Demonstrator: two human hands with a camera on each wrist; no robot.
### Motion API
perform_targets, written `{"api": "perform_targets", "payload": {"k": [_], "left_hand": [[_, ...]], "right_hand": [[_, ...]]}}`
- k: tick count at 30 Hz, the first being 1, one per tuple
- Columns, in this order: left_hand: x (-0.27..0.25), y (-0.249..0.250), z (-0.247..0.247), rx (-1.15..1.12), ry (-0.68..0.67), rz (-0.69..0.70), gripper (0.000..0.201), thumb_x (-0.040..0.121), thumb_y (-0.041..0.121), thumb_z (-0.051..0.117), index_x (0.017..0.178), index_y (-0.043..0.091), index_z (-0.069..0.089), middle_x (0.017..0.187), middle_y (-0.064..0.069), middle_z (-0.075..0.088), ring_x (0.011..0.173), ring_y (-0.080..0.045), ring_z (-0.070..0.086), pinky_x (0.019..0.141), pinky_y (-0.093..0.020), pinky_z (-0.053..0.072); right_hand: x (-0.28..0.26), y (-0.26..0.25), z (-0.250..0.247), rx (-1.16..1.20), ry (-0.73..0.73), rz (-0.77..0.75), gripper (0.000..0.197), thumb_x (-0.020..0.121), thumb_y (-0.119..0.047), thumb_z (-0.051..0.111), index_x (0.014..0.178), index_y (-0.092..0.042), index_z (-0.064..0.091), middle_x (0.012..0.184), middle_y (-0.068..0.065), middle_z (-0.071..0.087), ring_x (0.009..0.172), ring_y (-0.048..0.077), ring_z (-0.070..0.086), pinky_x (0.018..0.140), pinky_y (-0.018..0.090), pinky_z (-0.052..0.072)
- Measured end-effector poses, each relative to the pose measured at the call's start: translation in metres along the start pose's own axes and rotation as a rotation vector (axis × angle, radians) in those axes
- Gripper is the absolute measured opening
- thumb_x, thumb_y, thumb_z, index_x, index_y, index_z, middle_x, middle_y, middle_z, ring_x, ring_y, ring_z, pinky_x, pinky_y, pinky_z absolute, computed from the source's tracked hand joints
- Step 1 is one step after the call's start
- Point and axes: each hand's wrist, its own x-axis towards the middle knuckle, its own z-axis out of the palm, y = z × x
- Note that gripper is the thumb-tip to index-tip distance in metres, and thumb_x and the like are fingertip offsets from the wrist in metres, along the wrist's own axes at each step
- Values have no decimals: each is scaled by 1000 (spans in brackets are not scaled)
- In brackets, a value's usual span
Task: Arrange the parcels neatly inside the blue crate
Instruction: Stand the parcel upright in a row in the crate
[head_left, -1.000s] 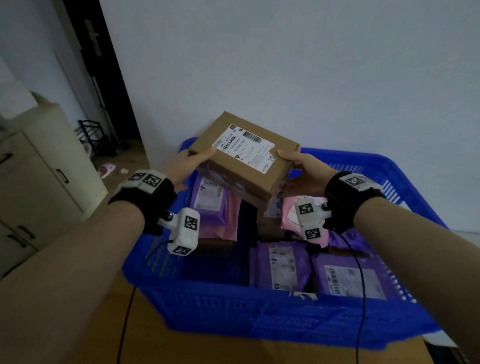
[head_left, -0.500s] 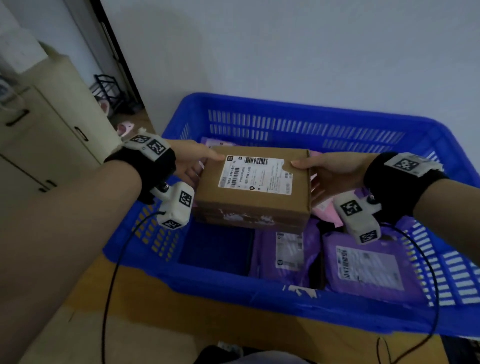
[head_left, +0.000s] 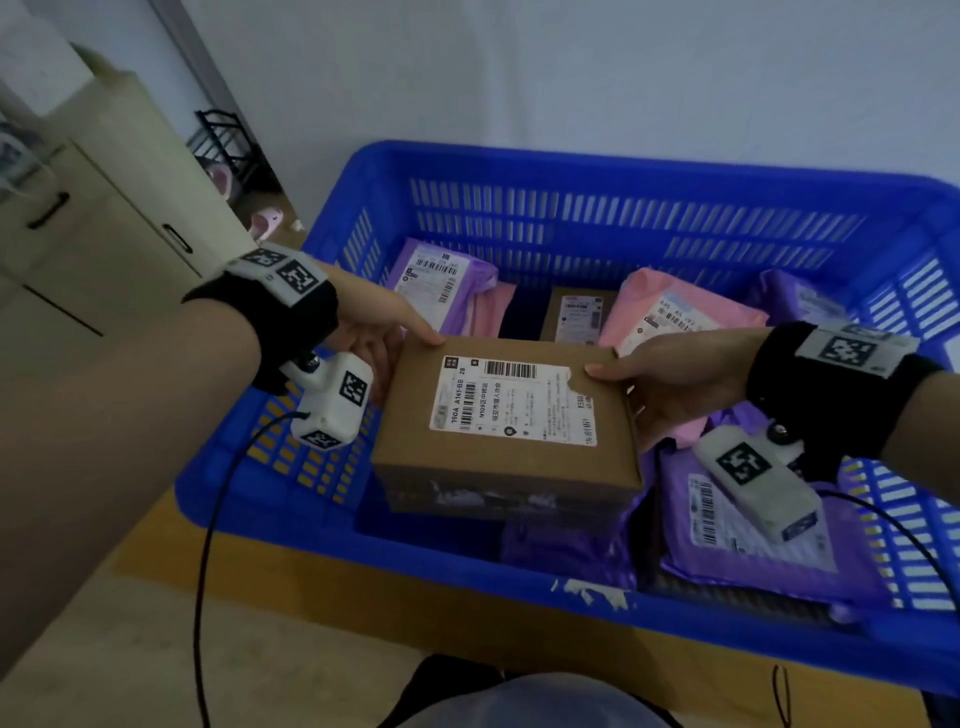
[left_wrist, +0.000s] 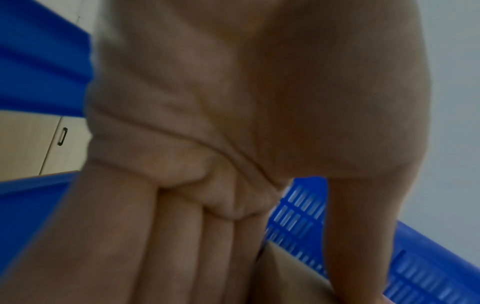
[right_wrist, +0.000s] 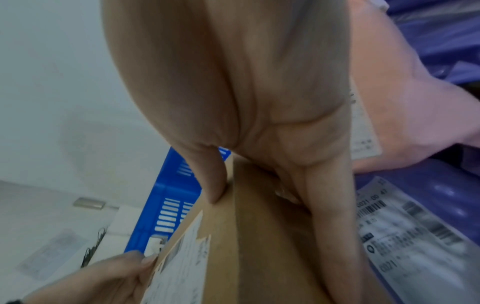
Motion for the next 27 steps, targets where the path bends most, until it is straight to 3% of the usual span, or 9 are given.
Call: {"api": "perform_targets", "payload": {"k": [4, 7, 12, 14, 15, 17, 19, 22, 27], "left_hand": [[8, -2, 12, 35, -7, -93, 42, 91, 41, 54, 102, 1, 62, 90, -21, 68, 80, -33, 66, 92, -48, 50], [16, -13, 14, 29, -22, -151, 48, 91, 40, 55, 117, 0, 59, 111, -24, 64, 96, -36, 63, 102, -49, 45], [25, -25, 20, -15, -25, -200, 43, 92, 37, 54, 117, 2, 57, 90, -17, 68, 74, -30, 65, 65, -34, 53], [30, -28, 23, -42, -20, -212, 31, 94, 34, 51, 104, 6, 58, 71, -14, 71, 57, -26, 68, 50, -29, 54], [34, -29, 24, -69, -24, -225, 27, 95, 33, 50, 98, 6, 58, 64, -12, 71, 50, -24, 68, 46, -27, 53], [41, -31, 29, -106, -64, -256, 26, 94, 32, 51, 93, 7, 60, 60, -9, 72, 49, -22, 70, 57, -32, 54], [50, -35, 32, -105, -94, -283, 29, 94, 30, 53, 105, 5, 62, 74, -11, 74, 65, -24, 72, 71, -38, 53], [63, -41, 35, -64, -92, -319, 41, 93, 23, 57, 126, -1, 55, 111, -17, 67, 98, -32, 63, 90, -46, 49], [84, -41, 48, 89, 25, -326, 56, 92, 20, 59, 139, -1, 38, 134, -18, 52, 119, -33, 53, 89, -40, 47]], "right_hand": [[17, 6, 10, -29, -43, 51, 27, 97, -27, 45, 101, -5, 59, 84, 13, 73, 77, 29, 71, 68, 43, 60], [35, 10, 20, 30, -90, 84, 27, 98, -25, 44, 109, -3, 55, 102, 17, 63, 93, 35, 62, 73, 47, 57], [62, 22, 35, 51, -168, 176, 32, 100, -28, 41, 118, -3, 49, 107, 19, 59, 94, 36, 60, 69, 46, 58], [70, 24, 42, 64, -186, 198, 30, 100, -27, 41, 114, -2, 50, 105, 20, 59, 92, 36, 60, 65, 46, 58], [75, 24, 45, 75, -194, 208, 28, 100, -27, 40, 110, -2, 51, 103, 19, 59, 91, 35, 60, 62, 46, 58], [82, 25, 51, 107, -203, 233, 26, 101, -26, 40, 105, -3, 51, 100, 18, 58, 89, 34, 58, 57, 45, 58], [89, 28, 55, 146, -209, 248, 25, 100, -26, 40, 105, -4, 51, 99, 17, 58, 89, 32, 57, 65, 46, 58], [102, 38, 60, 182, -189, 243, 26, 101, -25, 41, 113, -3, 48, 99, 17, 57, 101, 34, 56, 94, 51, 44], [116, 48, 65, 194, -139, 239, 43, 101, -23, 41, 139, -2, 37, 118, 19, 55, 124, 37, 47, 102, 49, 40]]}}
